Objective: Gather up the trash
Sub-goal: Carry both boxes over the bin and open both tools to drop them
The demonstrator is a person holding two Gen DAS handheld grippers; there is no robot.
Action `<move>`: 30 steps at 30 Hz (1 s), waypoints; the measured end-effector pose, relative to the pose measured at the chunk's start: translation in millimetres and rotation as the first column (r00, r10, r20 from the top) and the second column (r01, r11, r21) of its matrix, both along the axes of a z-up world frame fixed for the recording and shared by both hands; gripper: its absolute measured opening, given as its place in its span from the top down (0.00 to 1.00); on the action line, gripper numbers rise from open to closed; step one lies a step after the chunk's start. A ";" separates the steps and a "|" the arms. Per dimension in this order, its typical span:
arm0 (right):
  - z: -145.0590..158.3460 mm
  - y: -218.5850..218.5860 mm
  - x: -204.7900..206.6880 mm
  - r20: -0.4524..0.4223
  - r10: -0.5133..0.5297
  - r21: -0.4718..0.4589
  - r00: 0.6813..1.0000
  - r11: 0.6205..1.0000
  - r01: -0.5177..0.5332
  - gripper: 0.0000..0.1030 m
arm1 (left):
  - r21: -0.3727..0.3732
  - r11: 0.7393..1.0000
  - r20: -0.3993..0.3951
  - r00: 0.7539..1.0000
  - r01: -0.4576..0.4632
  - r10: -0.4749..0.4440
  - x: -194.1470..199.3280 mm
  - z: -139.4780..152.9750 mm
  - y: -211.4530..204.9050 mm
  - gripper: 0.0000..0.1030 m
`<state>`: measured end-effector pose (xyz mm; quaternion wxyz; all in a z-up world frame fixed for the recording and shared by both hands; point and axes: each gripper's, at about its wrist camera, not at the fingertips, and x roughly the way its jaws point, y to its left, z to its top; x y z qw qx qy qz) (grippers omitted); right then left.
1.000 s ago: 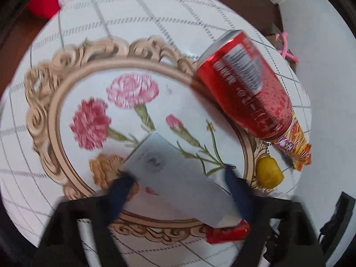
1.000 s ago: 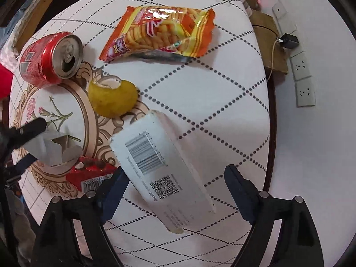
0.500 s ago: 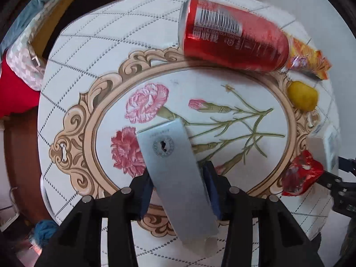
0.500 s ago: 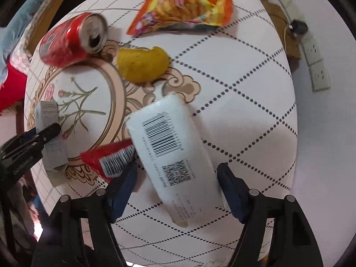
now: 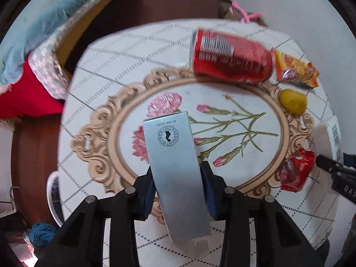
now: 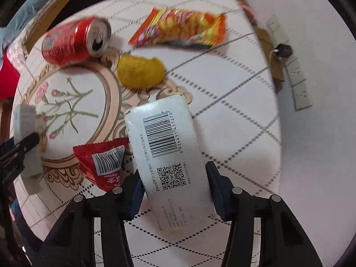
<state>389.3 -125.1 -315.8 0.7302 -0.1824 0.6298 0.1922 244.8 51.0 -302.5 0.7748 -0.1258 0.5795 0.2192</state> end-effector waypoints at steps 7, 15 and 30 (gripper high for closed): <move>72.4 -17.2 -47.8 0.119 -0.024 0.142 0.993 0.990 0.007 0.48 | 0.046 0.999 0.154 0.988 -0.020 0.012 -37.4 68.6 0.4 0.67; 121.5 54.5 -67.2 0.146 0.045 0.308 0.988 0.947 -0.088 0.48 | 0.121 0.990 0.273 0.961 -0.071 0.036 -87.4 128.3 49.0 0.67; 118.3 264.7 -235.8 0.058 0.391 0.466 0.919 0.803 -0.371 0.48 | 0.144 0.913 0.268 0.903 -0.383 0.336 -263.2 130.6 198.6 0.67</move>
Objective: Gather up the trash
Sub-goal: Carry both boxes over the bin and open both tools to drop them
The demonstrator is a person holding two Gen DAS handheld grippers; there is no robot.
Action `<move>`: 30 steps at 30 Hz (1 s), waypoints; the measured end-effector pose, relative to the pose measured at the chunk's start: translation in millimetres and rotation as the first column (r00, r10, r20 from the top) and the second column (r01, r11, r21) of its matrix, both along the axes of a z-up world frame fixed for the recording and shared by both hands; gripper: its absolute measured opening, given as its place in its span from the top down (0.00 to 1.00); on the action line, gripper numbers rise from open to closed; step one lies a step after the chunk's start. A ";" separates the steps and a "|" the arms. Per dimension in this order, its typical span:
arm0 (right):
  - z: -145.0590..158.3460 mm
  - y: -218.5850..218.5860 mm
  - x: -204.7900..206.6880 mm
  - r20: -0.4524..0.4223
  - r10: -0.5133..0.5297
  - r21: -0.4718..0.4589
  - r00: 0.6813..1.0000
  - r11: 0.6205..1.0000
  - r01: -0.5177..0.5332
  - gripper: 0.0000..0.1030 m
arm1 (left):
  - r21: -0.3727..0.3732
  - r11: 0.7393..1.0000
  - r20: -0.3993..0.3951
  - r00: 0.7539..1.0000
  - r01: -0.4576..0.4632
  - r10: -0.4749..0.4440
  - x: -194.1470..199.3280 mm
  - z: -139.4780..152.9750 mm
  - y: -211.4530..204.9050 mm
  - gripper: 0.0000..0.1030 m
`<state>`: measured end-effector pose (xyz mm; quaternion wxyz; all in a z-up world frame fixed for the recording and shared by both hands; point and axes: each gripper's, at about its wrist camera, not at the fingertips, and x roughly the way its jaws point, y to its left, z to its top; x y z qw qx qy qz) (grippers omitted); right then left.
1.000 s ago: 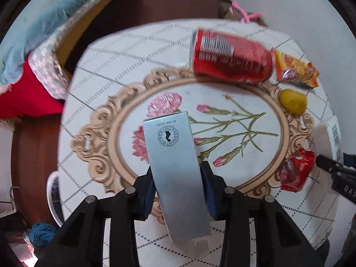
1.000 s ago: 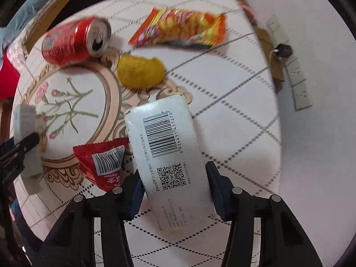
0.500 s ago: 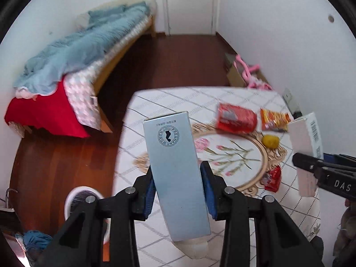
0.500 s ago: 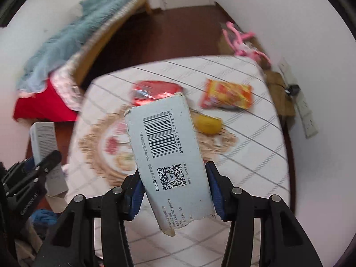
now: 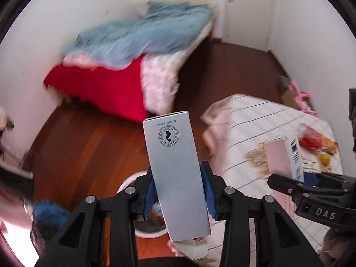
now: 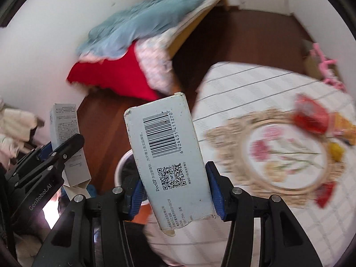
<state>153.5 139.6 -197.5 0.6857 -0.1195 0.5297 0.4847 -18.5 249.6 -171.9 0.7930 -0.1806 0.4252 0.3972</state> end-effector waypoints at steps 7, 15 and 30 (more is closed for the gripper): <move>-102.0 103.8 -67.7 -0.122 0.113 -0.144 0.986 0.981 -0.130 0.48 | -0.220 0.962 -0.065 0.987 -0.161 0.150 -78.4 -98.4 79.4 0.67; -209.3 190.6 -107.9 -0.212 0.159 -0.321 0.964 0.921 -0.222 0.48 | -0.412 0.873 -0.124 0.965 -0.261 0.230 -118.9 -186.2 135.3 0.65; -272.8 260.3 -153.7 -0.078 0.305 -0.475 0.949 0.826 -0.305 0.00 | -0.321 0.826 -0.238 0.884 -0.463 0.403 -173.1 -210.5 134.7 0.02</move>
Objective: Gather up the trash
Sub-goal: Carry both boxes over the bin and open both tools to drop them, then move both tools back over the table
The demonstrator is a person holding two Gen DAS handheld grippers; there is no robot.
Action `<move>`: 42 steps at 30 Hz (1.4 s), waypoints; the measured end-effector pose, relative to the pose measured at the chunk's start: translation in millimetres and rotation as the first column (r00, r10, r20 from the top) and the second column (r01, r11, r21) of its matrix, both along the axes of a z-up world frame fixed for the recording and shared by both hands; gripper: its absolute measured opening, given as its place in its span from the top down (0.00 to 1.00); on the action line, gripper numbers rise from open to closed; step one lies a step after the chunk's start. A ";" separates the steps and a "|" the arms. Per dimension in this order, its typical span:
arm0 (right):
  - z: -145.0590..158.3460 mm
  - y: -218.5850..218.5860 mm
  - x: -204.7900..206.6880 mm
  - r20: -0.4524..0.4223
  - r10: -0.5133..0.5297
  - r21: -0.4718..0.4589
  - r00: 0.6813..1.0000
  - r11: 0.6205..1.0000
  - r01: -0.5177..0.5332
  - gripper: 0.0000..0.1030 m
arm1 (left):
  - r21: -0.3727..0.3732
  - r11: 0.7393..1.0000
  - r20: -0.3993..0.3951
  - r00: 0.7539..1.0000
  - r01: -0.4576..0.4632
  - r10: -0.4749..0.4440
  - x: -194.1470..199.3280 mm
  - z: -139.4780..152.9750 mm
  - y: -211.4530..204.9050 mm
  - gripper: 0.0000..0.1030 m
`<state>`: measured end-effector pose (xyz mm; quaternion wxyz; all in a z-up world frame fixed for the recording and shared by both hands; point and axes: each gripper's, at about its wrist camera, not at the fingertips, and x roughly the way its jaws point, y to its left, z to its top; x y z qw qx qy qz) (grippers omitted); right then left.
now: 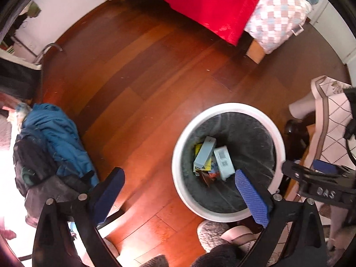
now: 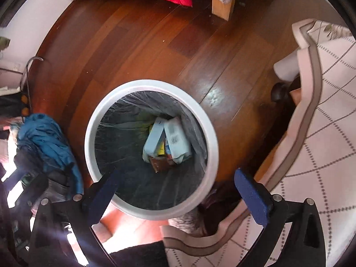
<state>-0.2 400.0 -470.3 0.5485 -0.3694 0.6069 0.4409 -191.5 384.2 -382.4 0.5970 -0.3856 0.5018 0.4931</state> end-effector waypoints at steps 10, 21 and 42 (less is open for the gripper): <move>31.1 -38.1 -3.0 0.041 0.028 0.020 0.999 0.999 -0.029 0.00 | 0.027 1.000 -0.018 1.000 -0.008 0.008 1.4 13.3 -18.2 0.02; 101.6 -80.4 -2.5 0.076 0.010 0.145 0.997 0.989 -0.021 0.00 | 0.138 0.990 -0.004 1.000 0.028 -0.028 9.1 76.1 -48.4 0.02; 267.8 -199.3 12.3 0.008 -0.085 0.481 0.996 0.874 0.071 0.00 | 0.402 0.914 0.055 0.995 0.052 -0.081 30.1 210.4 -141.4 0.02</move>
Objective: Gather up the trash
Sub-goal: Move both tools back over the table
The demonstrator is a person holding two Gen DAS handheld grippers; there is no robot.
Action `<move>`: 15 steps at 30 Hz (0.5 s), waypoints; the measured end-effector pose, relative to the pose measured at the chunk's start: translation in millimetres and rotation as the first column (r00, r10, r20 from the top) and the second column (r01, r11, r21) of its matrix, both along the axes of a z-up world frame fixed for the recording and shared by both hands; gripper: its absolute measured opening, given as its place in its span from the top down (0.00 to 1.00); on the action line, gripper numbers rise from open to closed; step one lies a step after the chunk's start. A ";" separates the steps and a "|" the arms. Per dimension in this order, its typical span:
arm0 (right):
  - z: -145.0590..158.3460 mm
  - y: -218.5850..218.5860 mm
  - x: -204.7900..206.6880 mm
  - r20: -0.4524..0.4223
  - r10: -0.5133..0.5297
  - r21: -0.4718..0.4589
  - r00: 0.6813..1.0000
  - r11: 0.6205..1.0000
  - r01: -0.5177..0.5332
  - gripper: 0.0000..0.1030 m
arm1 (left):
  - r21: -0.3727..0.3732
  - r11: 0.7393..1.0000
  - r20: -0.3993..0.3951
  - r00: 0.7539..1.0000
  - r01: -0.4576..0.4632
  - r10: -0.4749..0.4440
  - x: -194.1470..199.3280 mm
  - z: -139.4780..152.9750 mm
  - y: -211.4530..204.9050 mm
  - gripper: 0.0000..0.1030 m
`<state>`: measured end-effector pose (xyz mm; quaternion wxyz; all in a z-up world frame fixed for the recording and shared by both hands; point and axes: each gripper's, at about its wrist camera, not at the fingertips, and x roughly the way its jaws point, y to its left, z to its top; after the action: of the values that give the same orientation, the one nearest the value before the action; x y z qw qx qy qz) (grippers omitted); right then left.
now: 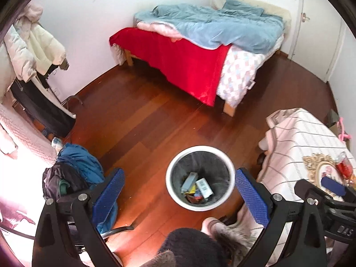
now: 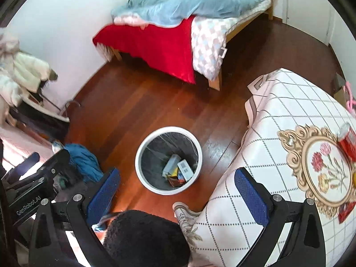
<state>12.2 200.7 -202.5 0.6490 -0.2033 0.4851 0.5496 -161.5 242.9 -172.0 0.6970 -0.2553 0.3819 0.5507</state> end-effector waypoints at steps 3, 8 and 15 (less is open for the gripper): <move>8.8 -29.0 20.7 -0.066 -0.049 0.034 0.997 0.998 0.051 0.00 | 0.024 0.999 0.011 1.000 0.021 -0.021 23.2 0.6 -13.2 0.02; 2.5 -90.7 86.8 -0.118 -0.193 0.009 0.974 0.981 0.195 0.00 | -0.026 0.989 -0.008 0.989 0.144 -0.145 101.5 -29.1 -36.9 0.02; -38.6 -192.8 233.7 -0.057 -0.505 -0.134 0.861 0.859 0.495 0.00 | -0.132 0.916 -0.089 0.915 0.380 -0.392 250.8 -95.0 -98.6 0.02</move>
<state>245.9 7.9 -241.1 0.7341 -0.0827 0.5807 0.3421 89.4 144.3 -267.0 0.7538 -0.1814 0.4940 0.3936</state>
